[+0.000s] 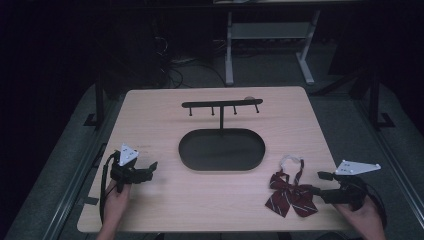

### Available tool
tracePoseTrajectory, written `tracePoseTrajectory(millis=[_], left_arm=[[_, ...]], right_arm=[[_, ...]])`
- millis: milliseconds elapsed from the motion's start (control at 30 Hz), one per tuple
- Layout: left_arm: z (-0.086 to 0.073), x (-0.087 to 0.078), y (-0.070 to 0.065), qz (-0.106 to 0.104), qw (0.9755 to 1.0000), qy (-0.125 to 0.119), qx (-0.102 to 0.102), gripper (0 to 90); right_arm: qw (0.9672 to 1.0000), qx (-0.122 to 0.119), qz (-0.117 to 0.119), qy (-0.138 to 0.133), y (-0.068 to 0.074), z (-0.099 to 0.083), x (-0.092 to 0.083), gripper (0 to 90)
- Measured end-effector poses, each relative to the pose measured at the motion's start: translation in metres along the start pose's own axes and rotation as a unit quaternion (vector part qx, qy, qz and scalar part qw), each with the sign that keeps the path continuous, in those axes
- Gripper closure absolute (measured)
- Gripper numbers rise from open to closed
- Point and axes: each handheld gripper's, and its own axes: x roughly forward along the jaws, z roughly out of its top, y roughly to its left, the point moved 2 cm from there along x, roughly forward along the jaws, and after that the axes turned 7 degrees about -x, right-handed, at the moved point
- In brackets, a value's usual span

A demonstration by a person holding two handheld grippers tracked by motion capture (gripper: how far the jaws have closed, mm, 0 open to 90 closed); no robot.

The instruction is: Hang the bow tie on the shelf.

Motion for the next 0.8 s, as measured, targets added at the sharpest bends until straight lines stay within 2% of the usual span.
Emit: tracePoseTrajectory(millis=[100,133,267,367,467,667,767,800], left_arm=[[-0.001,-0.001,-0.001,-0.003,1.0000,0.007,0.000,13.1],[-0.002,-0.002,-0.001,-0.004,0.9999,0.011,0.006,13.1],[-0.003,-0.004,-0.002,-0.004,0.9999,0.012,0.003,13.1],[-0.003,-0.005,-0.001,-0.003,0.9999,0.010,0.004,13.1],[-0.001,-0.006,-0.002,0.000,1.0000,0.000,0.003,13.1],[-0.004,-0.005,-0.002,-0.006,1.0000,0.004,0.002,13.1],[-0.005,-0.003,-0.004,-0.009,0.9999,0.001,0.006,13.1],[-0.004,-0.003,-0.004,-0.009,0.9999,0.003,0.013,13.1]], right_arm=[[1.0000,-0.002,0.001,-0.004,0.001,0.003,-0.001,27.7],[0.9999,0.000,0.006,-0.009,0.002,0.006,-0.001,27.2],[0.9999,-0.005,0.009,-0.012,0.004,0.011,-0.001,26.4],[0.9998,0.003,0.018,-0.012,0.005,0.016,0.000,26.0],[0.9997,0.002,0.018,-0.015,0.006,0.020,-0.001,26.0],[0.9996,0.000,0.020,-0.020,0.005,0.038,-0.002,26.8],[0.9997,0.000,0.021,-0.012,0.003,0.046,0.000,27.2],[0.9997,0.003,0.023,-0.007,0.001,0.051,0.003,27.4]])
